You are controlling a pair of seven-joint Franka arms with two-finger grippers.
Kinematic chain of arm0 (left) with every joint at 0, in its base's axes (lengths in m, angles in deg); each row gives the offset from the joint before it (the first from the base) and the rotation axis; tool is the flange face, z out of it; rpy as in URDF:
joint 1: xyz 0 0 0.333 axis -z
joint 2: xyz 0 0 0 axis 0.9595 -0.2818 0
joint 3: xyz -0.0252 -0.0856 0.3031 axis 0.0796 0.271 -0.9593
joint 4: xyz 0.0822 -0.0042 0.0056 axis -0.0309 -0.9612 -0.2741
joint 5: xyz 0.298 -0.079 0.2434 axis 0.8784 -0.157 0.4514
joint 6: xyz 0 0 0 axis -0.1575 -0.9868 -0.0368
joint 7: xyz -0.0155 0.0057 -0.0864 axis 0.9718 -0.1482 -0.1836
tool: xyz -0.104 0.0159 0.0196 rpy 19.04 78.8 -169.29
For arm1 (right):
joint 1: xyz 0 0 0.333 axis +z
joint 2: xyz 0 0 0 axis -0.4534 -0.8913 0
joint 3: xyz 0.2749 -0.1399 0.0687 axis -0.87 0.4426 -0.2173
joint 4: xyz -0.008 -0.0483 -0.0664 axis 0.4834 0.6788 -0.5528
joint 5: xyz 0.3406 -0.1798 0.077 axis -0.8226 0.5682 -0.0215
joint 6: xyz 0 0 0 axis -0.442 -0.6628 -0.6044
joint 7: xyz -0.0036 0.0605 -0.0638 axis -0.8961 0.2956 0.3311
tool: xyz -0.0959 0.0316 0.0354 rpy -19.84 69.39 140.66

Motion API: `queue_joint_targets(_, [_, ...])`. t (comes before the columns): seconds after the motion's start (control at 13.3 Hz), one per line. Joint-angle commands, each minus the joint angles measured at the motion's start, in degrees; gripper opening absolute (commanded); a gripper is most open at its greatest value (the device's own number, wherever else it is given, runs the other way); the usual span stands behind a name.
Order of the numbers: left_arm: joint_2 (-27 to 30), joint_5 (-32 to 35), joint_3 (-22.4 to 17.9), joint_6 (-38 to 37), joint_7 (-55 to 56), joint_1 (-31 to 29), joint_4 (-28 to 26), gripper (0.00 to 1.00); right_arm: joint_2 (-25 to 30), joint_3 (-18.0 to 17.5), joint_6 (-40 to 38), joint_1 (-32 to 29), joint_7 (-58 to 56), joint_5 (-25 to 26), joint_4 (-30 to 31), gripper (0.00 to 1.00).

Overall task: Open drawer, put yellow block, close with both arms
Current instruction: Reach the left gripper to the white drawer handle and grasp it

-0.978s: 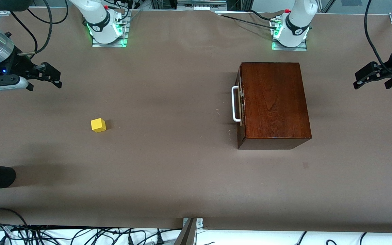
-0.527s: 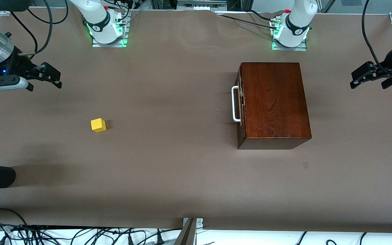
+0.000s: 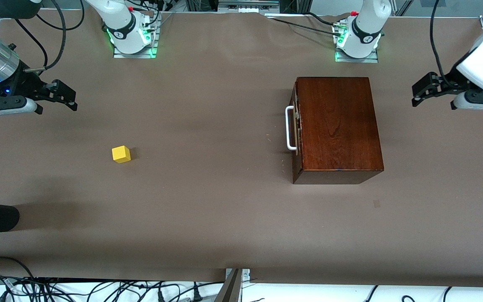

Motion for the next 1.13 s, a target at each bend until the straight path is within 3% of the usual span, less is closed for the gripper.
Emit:
queue_joint_targets(0.0, [-2.0,-0.2,-0.4,-0.6,3.2,3.2,1.8,1.0,0.8,-0.5,0.3,-0.7,-0.3,0.7,0.9,1.0])
queue_joint_targets(0.23, [-4.5,-0.2,0.7,-0.4,8.9,7.2,3.1,1.0,0.8,-0.5,0.4,-0.7,-0.2,0.7,1.4,1.0])
queue_joint_targets(0.45, [-7.9,0.2,6.2,5.6,17.6,9.1,2.9,1.0,0.7,-0.5,0.9,-0.7,0.0,0.7,2.1,1.0])
queue_joint_targets(0.83, [-15.2,0.8,9.3,12.5,31.0,17.8,2.1,1.0,0.8,-0.5,1.5,-0.7,0.0,0.7,2.9,1.0])
queue_joint_targets(1.05, [-20.7,3.8,12.3,16.0,35.6,19.8,0.9,1.0,0.8,-0.5,1.4,-0.7,0.0,0.7,2.9,1.0])
